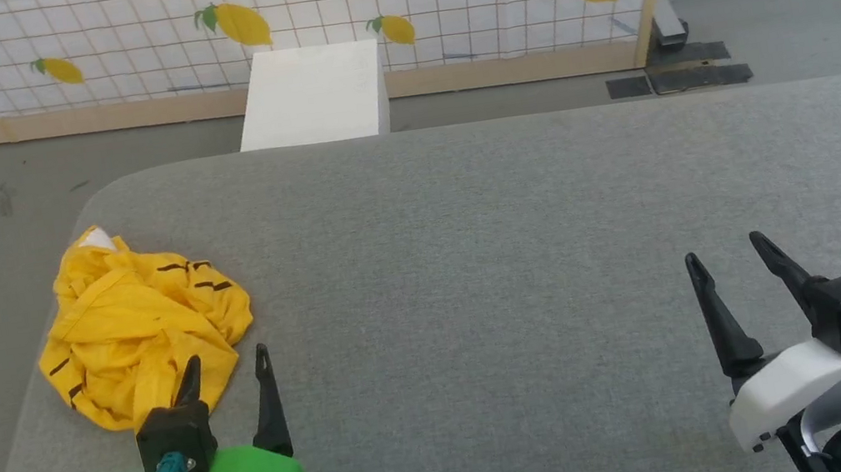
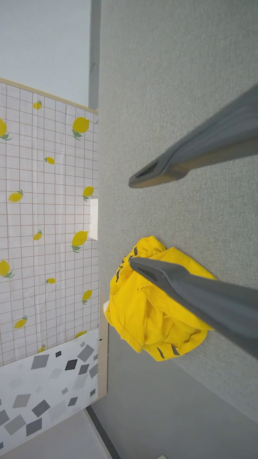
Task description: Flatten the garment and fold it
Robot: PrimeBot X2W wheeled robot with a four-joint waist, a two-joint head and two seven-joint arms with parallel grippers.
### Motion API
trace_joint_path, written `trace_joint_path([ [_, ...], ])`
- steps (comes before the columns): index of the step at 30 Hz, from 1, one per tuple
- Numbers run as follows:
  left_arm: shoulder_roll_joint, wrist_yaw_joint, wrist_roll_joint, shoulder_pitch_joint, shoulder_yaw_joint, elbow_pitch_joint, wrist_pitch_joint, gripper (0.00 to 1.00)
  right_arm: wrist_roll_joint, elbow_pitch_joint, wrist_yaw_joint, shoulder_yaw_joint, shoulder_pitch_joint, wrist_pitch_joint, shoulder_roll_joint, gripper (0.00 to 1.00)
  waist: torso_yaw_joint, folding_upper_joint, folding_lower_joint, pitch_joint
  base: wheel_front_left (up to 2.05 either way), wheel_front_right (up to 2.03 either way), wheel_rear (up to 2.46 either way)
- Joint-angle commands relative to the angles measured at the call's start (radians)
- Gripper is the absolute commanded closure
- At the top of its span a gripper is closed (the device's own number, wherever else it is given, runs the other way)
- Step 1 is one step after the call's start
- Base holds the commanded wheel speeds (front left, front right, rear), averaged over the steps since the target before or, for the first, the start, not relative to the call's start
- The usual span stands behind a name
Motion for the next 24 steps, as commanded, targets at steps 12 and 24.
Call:
trace_joint_path([
  [12, 0.018, 0.027, -0.034, -0.017, -0.011, 0.022, -0.034, 0.0, 0.013, 0.011, 0.002, 0.001, 0.003, -0.019, 0.0, 0.0, 0.093, 0.0, 0.0, -0.004, 0.0, 0.0, 0.0],
  [24, 0.032, 0.049, -0.069, -0.016, -0.025, 0.036, -0.059, 0.0, 0.024, 0.022, 0.002, 0.013, -0.003, -0.031, 0.0, 0.0, 0.202, 0.0, 0.0, -0.006, 0.0, 0.0, 0.0],
])
